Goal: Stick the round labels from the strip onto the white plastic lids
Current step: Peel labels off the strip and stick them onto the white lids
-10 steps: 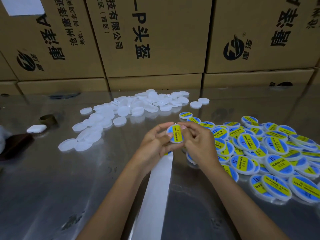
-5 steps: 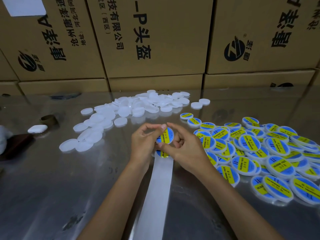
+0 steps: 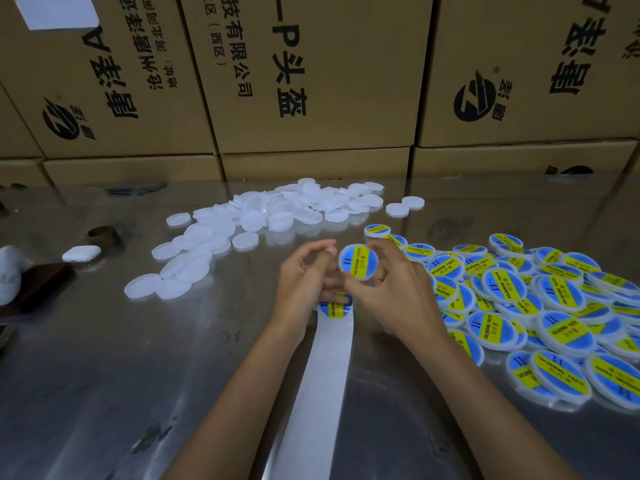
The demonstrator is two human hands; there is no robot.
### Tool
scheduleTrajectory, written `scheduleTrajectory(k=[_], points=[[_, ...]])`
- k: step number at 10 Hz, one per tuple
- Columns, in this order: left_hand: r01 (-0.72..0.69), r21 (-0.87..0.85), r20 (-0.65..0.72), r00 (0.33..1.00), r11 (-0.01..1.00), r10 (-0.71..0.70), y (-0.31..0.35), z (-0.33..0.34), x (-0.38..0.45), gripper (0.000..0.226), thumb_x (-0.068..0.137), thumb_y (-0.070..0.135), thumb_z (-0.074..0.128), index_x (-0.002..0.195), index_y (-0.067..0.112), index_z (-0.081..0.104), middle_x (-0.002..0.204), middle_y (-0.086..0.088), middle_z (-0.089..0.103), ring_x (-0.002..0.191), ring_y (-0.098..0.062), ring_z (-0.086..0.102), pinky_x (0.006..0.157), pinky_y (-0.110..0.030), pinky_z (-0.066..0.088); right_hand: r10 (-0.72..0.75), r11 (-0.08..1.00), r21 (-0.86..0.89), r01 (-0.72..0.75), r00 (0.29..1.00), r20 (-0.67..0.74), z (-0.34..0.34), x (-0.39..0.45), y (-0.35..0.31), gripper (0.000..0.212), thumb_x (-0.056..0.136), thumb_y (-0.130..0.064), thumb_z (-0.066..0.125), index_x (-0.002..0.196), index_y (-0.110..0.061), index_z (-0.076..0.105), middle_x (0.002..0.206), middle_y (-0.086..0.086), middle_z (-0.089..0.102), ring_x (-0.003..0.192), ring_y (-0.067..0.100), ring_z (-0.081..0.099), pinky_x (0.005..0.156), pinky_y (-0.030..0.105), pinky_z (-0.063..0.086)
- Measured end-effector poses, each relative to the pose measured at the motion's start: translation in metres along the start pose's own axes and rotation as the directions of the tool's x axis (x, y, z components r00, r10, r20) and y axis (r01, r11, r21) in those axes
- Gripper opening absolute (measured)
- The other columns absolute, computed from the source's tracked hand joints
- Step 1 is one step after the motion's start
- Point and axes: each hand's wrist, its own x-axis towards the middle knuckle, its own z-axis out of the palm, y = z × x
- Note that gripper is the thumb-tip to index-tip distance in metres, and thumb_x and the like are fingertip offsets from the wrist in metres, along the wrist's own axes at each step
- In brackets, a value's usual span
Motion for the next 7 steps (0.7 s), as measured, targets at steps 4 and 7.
scheduleTrajectory(k=[4,7], points=[[0.020,0.006,0.072,0.997,1.000,-0.020,-0.002,-0.005,0.003,0.018,0.102,0.012,0.051,0.109,0.012,0.068,0.092,-0.009,0.078,0.069,-0.027,0.075,0.047,-0.027,0.055,0.388,0.843,-0.337,-0.419,0.908,-0.159,-0.046,0.018,0.042,0.037,0.082,-0.031,0.065,0.114,-0.015,0.058,0.090,0.009,0.063,0.081,0.033,0.051,0.068,0.034,0.036],[0.102,-0.247,-0.096,0.987,0.964,-0.129,0.003,-0.025,0.006,0.016,0.096,0.014,0.055,0.100,0.010,0.070,0.074,-0.006,0.072,0.049,-0.015,0.060,0.040,-0.021,0.040,0.374,0.914,0.193,-0.357,0.926,-0.057,-0.065,0.023,0.032,0.012,0.090,-0.021,0.062,0.094,-0.020,0.073,0.072,0.002,0.068,0.076,0.021,0.064,0.066,0.034,0.049]])
